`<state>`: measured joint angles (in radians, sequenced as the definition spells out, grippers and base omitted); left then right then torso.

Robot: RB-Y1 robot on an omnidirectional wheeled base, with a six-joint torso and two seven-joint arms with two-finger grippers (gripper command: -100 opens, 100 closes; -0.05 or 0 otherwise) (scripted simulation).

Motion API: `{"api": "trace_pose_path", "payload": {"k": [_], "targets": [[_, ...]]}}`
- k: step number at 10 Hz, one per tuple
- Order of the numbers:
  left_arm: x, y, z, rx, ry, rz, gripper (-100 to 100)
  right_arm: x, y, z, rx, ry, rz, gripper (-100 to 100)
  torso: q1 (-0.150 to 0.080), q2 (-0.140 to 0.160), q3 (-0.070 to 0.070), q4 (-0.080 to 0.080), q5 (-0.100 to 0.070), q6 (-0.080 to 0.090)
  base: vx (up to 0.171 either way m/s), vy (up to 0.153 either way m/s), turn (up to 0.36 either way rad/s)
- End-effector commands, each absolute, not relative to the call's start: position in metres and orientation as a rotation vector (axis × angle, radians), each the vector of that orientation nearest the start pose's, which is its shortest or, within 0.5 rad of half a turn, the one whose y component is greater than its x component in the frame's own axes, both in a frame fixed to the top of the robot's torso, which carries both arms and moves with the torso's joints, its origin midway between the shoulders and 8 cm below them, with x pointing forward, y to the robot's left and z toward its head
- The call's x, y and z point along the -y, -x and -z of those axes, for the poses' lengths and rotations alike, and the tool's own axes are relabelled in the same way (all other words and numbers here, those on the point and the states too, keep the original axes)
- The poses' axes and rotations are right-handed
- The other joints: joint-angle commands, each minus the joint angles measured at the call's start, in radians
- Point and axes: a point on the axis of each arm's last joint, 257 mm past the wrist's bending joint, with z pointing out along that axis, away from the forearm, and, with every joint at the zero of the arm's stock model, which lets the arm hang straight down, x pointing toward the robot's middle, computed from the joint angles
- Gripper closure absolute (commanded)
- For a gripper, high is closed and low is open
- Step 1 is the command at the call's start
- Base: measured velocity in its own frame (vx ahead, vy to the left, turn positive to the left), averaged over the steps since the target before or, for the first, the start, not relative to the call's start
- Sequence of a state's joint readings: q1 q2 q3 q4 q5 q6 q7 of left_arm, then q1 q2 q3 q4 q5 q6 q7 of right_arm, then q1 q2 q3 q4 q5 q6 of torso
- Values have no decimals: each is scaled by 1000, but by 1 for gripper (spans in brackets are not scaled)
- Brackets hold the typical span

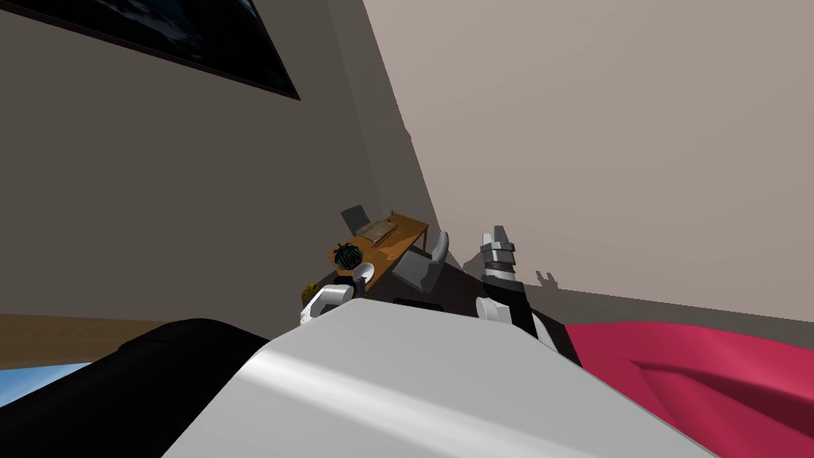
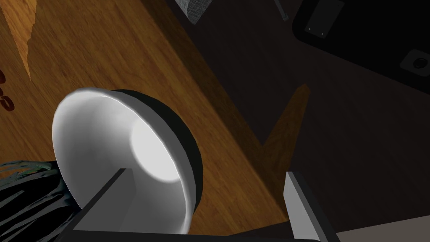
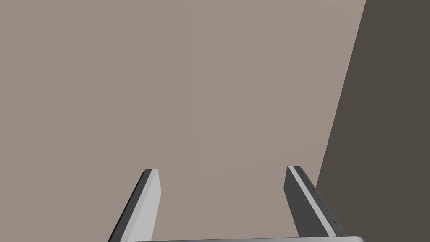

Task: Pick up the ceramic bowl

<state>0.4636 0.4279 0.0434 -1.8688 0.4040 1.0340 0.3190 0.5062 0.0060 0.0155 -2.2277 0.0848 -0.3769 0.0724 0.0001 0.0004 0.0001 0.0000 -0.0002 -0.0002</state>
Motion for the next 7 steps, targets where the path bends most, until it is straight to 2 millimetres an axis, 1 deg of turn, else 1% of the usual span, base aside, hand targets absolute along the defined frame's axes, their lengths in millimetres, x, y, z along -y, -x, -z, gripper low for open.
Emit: {"api": "trace_pose_path", "payload": {"k": [1,3,4,6,7], "targets": [[-378,-249,459,-1596,2353,409,-100,273,-373,27,-801,-723,-1150,0,0,0,0,0,0,0,3,9,-25],[-378,-249,459,-1596,2353,409,-100,273,-373,27,-801,-723,-1150,0,1,0,0,0,0,0,0,1,-4],[-377,-256,453,-1608,2323,414,-100,273,-373,27,-801,-723,-1150,0,0,0,0,0,0,0,-42,-88,155],[-378,-264,446,-1616,2292,416,-100,273,-373,27,-801,-723,-1150,0,-9,3,2,1,-2,0,-75,-152,146],[-380,-268,441,-1620,2269,415,-100,273,-373,27,-801,-723,-1150,0,-10,5,3,1,-2,0,-128,-155,170]]}}
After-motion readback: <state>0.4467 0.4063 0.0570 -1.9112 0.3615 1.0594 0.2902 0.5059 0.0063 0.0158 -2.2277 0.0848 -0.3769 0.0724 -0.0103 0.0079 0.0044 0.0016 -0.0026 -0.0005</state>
